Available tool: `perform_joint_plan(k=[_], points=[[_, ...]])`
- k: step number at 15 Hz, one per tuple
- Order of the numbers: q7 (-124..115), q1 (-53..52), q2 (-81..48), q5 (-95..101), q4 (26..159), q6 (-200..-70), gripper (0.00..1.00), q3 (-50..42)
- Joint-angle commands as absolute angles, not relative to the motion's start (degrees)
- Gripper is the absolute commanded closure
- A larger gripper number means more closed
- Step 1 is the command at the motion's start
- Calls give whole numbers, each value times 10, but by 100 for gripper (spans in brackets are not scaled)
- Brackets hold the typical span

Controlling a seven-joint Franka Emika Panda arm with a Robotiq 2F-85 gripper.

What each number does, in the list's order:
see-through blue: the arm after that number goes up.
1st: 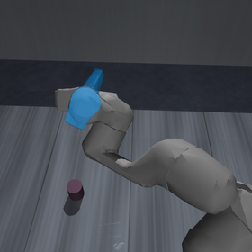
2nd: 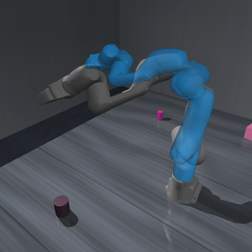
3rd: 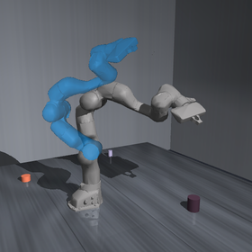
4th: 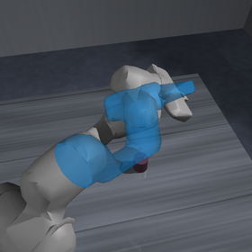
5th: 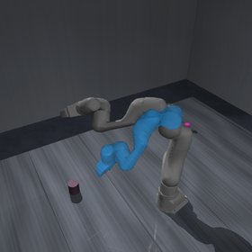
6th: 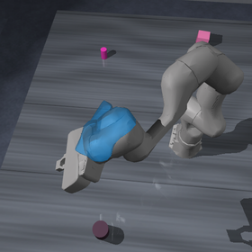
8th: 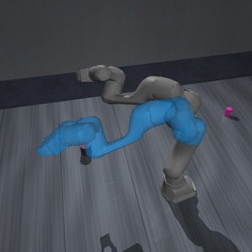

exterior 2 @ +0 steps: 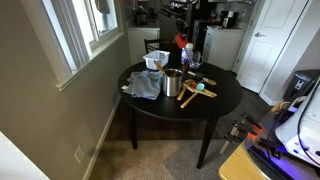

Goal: Remove the orange spatula from the silver tin and put it on the table

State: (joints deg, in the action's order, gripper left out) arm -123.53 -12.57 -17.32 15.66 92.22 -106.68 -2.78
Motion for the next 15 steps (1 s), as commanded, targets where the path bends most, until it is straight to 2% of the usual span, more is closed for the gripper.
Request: perform_joint_plan(k=[1,9,15], points=[[-1246,-103,-167,162,983,-1097,92,-24],[-1254,-53,-160,168,1090,-1180,92,-64],[-1270,-37,-187,158,1085,-1205,92,-78]])
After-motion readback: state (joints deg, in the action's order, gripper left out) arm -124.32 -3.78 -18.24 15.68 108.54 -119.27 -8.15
